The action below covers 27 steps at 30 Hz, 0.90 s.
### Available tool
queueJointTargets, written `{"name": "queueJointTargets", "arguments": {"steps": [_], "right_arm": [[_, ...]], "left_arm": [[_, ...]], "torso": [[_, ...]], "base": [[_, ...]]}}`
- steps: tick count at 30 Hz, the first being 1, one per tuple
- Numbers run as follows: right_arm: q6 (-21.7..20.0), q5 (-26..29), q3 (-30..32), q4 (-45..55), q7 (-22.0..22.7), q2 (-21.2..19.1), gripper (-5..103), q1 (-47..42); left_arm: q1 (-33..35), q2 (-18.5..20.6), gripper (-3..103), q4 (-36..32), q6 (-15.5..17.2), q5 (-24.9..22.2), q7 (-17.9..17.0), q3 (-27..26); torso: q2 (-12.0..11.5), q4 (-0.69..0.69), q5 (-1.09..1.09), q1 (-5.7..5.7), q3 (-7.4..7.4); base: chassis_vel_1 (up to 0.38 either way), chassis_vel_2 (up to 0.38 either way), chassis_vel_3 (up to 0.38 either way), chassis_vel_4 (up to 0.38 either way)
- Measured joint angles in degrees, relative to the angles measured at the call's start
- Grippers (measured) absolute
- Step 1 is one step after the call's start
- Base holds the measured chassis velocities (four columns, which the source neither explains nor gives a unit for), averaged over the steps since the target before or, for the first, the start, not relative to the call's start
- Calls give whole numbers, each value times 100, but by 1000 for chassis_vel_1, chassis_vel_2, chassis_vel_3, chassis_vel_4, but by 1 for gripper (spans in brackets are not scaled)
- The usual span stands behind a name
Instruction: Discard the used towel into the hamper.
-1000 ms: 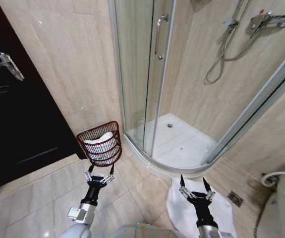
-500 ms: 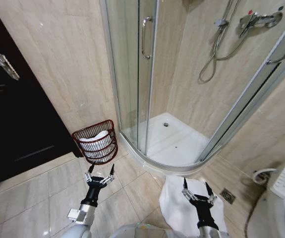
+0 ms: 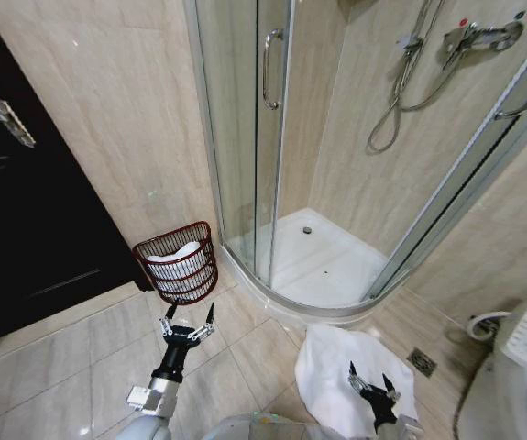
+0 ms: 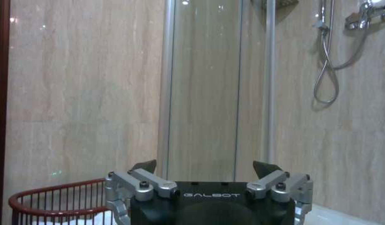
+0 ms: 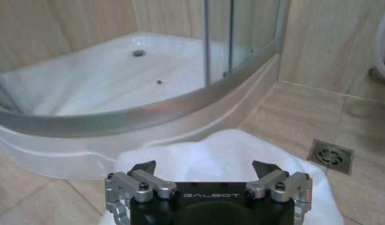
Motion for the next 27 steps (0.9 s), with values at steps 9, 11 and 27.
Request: {"name": "queueJointTargets", "arguments": {"steps": [9, 11, 27], "right_arm": [[99, -81, -11, -281, -80, -64, 100, 306], [92, -87, -16, -309, -81, -88, 100, 344], [137, -106, -16, -426, -124, -190, 100, 441]], "left_arm": [[-36, -76, 100, 33, 88, -7, -9, -10], [-43, -83, 100, 35, 97, 1, -6, -15], [-61, -109, 100, 131, 106, 55, 11, -19]], "torso": [[-31, 0, -3, -12, -16], [-83, 0, -2, -36, -44], [-458, 0, -3, -170, -286]], "base": [[0, 0, 0, 0], [0, 0, 0, 0], [0, 0, 0, 0]]}}
